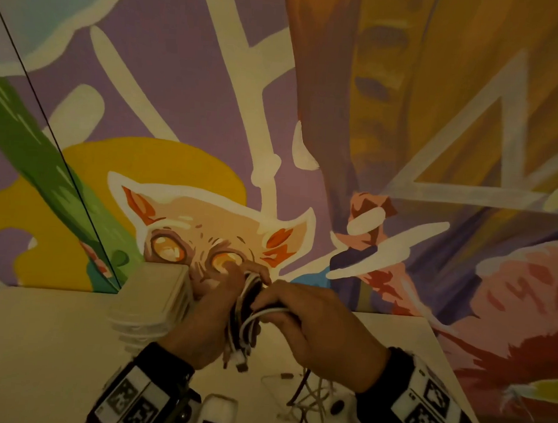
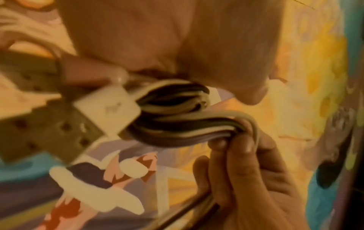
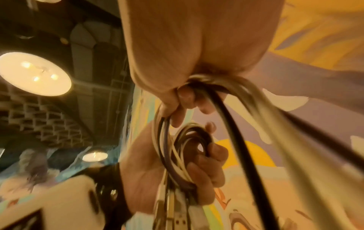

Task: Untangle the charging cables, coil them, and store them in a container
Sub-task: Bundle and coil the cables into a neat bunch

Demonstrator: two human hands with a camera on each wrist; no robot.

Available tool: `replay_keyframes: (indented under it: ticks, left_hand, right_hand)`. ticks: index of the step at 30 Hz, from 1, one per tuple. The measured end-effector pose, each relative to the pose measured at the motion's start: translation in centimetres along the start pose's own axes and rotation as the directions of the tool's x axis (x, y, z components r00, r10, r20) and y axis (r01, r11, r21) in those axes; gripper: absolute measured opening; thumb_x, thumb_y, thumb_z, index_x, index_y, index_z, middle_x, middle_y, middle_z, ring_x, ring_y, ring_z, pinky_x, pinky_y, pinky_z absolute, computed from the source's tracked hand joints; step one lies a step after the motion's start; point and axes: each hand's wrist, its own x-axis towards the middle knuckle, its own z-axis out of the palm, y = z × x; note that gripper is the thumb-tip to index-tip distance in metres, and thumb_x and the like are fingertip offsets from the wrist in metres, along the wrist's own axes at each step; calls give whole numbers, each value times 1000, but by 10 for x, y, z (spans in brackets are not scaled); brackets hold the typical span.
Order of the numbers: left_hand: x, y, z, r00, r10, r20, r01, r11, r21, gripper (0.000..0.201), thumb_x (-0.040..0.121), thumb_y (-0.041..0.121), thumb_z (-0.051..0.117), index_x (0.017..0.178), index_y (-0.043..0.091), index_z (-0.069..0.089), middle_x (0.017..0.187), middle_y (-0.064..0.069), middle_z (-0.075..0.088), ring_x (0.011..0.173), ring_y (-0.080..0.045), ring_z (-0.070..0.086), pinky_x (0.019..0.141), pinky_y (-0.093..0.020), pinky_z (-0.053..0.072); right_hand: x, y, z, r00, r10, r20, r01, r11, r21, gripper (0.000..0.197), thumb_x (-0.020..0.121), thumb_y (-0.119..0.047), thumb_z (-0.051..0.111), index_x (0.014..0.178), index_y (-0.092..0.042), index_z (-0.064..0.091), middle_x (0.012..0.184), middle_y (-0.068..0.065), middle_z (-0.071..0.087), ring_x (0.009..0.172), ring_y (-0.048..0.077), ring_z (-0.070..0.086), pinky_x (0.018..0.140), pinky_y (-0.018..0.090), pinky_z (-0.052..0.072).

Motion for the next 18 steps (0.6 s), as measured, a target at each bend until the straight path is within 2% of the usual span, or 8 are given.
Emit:
replay_keyframes:
  ticks: [1,3,6,8,11,14,16,18]
  left_hand:
    - [-2,-4,1,999,-19,48,24,994,-103,98,43,80,72,109,9,62,80,-20,64,67,-29,60,65,-40,53]
    - [-4,-6,6,995,37,97,-29,997,-76,95,45,72,79,107,4,56,77,-6,70,65,-21,65,61,-33,55]
    - [-7,0,16,978,147,150,-160,984,76,65,63,49,83,103,5,58,80,1,70,68,-15,64,64,-28,53]
    - [-8,7,19,980,135,148,-152,982,111,42,66,36,85,97,14,68,76,1,69,63,-16,62,60,-29,52]
    - [-12,12,19,990,105,97,-126,962,242,17,67,26,81,77,21,69,63,-2,62,54,-24,56,55,-36,51]
    - [-14,13,19,994,65,86,-95,906,412,7,77,16,74,80,15,68,66,-11,69,52,-35,61,53,-43,55]
    - [-13,11,19,997,18,77,-54,866,497,7,82,10,66,81,17,66,71,-14,71,57,-40,64,54,-48,56]
    - [-12,11,22,996,1,84,-41,883,467,9,81,8,60,82,15,64,72,-13,69,61,-43,63,56,-51,56]
  right_hand:
    - [3,0,-2,1000,12,-23,-11,999,30,14,98,-19,47,105,-23,58,95,-5,66,81,7,58,72,24,50]
    - [6,-1,-3,999,22,-40,-19,997,71,17,95,-11,49,104,-23,58,95,-7,66,83,6,59,74,24,52]
    - [8,-3,-4,998,62,-28,-58,993,105,16,92,-16,56,103,-27,55,92,-6,68,82,7,62,71,26,54]
    - [10,-6,-13,986,167,-11,-163,973,164,17,91,-24,60,105,-31,52,85,-5,70,74,7,66,66,21,55]
    - [13,-12,-37,929,290,231,-337,921,197,33,85,-26,70,109,-32,49,85,-4,71,73,11,69,69,25,59]
    - [12,-15,-54,864,296,407,-345,937,50,44,83,-21,72,114,-34,44,92,-4,68,76,16,69,76,35,60]
    - [14,-15,-57,904,292,313,-296,955,-35,44,83,-19,72,114,-36,46,88,-9,65,76,13,67,76,34,60]
    - [18,-13,-56,961,227,159,-220,974,-63,39,84,-16,70,113,-35,52,88,-12,65,79,10,65,77,26,58]
